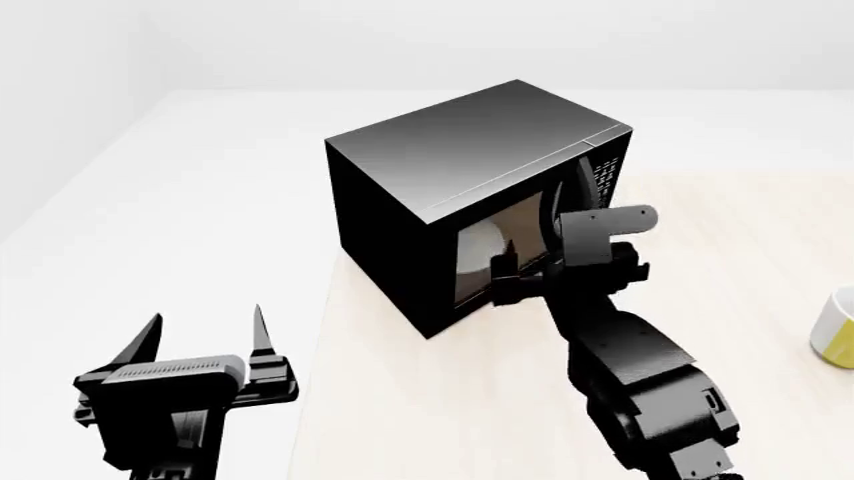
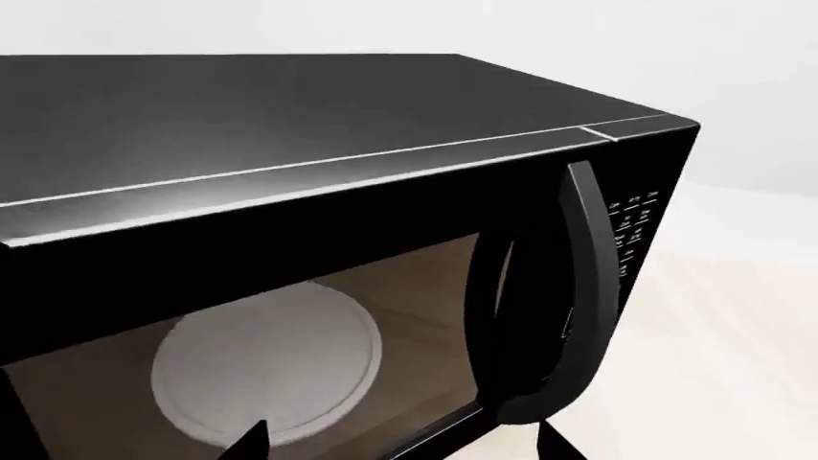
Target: Close the microwave.
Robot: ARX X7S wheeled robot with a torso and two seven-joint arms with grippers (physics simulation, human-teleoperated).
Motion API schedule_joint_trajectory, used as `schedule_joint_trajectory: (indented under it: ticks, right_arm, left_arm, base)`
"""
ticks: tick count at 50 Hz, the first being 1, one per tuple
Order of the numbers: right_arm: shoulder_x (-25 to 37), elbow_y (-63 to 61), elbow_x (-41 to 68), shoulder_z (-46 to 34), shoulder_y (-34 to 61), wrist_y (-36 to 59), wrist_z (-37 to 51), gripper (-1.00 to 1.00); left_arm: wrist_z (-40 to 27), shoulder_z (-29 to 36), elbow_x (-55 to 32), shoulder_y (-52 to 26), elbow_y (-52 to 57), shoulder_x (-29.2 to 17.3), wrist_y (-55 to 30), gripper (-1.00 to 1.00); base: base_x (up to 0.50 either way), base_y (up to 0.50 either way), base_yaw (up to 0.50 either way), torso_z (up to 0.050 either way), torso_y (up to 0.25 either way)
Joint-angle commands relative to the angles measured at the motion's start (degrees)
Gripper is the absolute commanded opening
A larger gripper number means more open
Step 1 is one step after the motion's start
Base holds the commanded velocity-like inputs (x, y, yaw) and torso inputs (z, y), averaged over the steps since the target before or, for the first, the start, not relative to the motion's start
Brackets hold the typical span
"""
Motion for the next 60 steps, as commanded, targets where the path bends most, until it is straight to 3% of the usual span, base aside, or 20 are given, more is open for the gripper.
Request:
schedule_joint_trajectory:
  ticks: [1, 15, 31, 60]
  right_arm:
    - [2.37, -14.21, 0.97, 1.32, -7.62, 2.62, 3.3, 1.0]
    - [5.23, -28.45, 1.9, 2.15, -19.37, 1.61, 7.09, 1.0]
    - [5.98, -35.74, -1.12, 1.23, -27.75, -4.25, 9.96, 1.0]
    - [10.07, -44.46, -11.43, -2.47, -31.53, -8.21, 14.79, 1.0]
  left_arm:
    - [-0.11, 0.12, -0.05, 0.16, 0.1, -0.11, 0.18, 1.0]
    - [-0.22, 0.18, -0.24, -0.01, 0.17, -0.27, 0.18, 1.0]
    - [-0.48, 0.02, -0.66, 0.18, 0.83, -0.59, 0.09, 1.0]
    - [-0.75, -0.51, -1.45, 1.86, 3.16, -1.41, 1.07, 1.0]
  base:
    - [0.0, 0.0, 0.0, 0.0, 0.0]
    - [0.0, 0.0, 0.0, 0.0, 0.0]
    - [0.0, 0.0, 0.0, 0.0, 0.0]
    - [0.0, 0.0, 0.0, 0.0, 0.0]
